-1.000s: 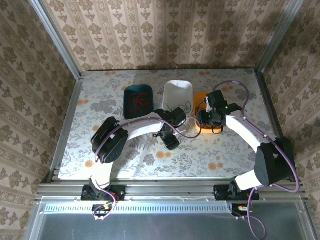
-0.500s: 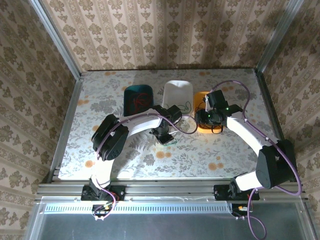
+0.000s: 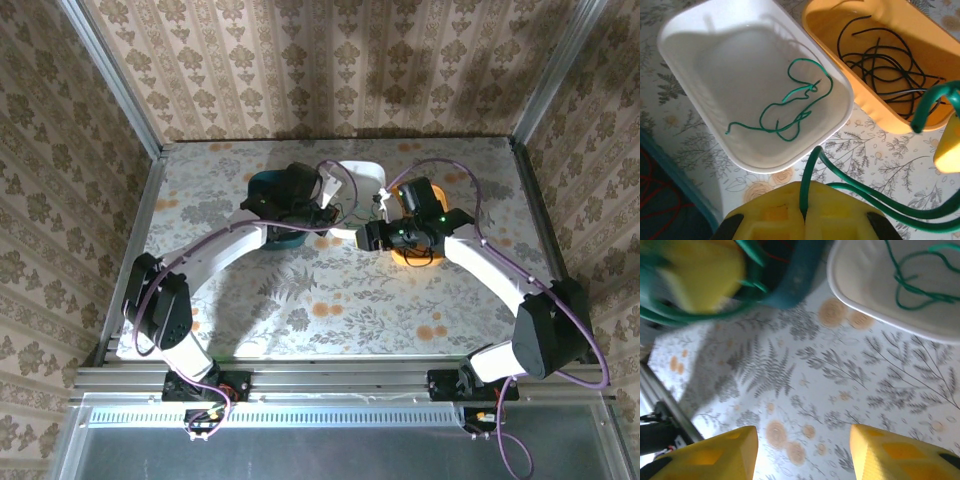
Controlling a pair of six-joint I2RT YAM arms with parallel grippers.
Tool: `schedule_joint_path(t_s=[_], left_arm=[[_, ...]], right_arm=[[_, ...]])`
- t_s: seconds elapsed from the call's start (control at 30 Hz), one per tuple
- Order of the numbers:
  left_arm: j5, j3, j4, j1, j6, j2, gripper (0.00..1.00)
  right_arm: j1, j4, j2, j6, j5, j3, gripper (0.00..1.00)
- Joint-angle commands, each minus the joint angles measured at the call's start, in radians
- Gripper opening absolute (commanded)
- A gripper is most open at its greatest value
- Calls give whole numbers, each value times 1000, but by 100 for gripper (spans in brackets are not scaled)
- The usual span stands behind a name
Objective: Untangle the cables
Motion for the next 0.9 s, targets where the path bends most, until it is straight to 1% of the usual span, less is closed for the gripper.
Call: schedule_joint_path(t_s=[0.0, 0.2, 0.47, 0.87], left_arm=[[51, -35, 55, 5, -67, 5, 0], [107, -94, 127, 40, -151, -31, 0], [123, -113, 155, 48, -171, -41, 0], [145, -122, 170, 48, -182, -41, 0]], right_arm=[[-11, 65, -5, 27, -92, 45, 53], [-50, 202, -31, 144, -128, 28, 53], [-54, 222, -12, 170, -139, 54, 51], [-55, 275, 12, 207, -137, 43, 49]])
